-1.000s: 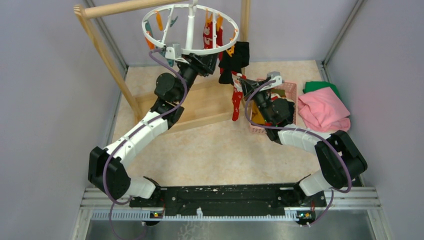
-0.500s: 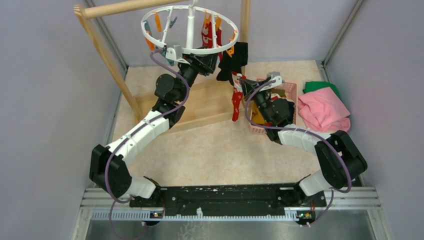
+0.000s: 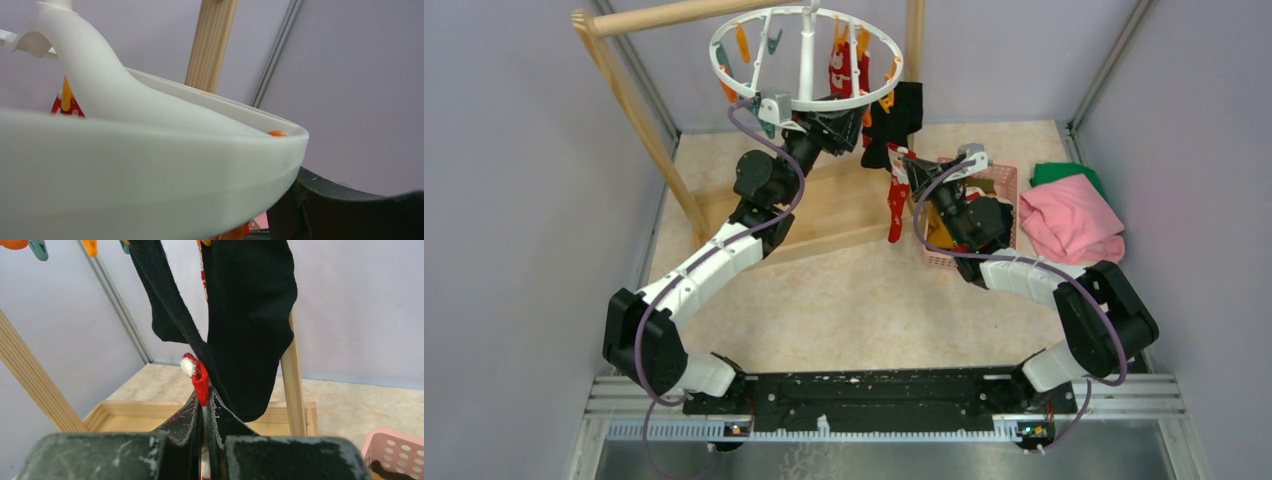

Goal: Clip the socks to the hanger
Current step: Open the clamp at the hanger.

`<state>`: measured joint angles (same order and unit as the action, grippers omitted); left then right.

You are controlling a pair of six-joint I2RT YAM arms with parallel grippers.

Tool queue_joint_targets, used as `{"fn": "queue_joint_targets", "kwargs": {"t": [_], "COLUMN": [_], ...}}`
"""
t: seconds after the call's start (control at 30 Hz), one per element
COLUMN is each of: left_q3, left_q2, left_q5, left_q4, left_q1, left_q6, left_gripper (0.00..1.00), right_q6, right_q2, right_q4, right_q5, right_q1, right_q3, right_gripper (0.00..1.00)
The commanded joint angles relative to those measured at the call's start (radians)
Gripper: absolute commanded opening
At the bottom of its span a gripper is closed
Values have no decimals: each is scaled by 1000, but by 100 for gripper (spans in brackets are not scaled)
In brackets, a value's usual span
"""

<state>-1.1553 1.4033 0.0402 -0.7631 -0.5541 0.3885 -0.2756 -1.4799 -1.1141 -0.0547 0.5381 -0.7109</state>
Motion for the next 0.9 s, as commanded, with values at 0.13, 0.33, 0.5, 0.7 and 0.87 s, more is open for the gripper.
{"fn": "queue_joint_targets", "kwargs": {"t": [0.13, 0.33, 0.5, 0.7, 0.87], "left_q3": [-4, -14, -24, -23, -22], "left_q2": [-14, -15, -13, -23, -32], "left_q5": [22, 5, -32, -79, -93], "left_q4": [-47, -13, 20, 43, 59], "left_q1": [4, -1, -17, -29, -38], "left_q6": [-27, -18, -16, -11, -7], "left_gripper": [67, 67, 68, 71, 71], "right_q6": [-19, -20, -19, -19, -20], "right_q2": [30, 29, 30, 29, 28], "right_q4": [-40, -41, -41, -41, -41], "right_q5": [12, 12, 12, 12, 12], "right_q1": [-14, -14, -13, -14, -14], "right_q3": [-2, -2, -1, -1, -1], "right_gripper": [0, 0, 0, 0, 0]}}
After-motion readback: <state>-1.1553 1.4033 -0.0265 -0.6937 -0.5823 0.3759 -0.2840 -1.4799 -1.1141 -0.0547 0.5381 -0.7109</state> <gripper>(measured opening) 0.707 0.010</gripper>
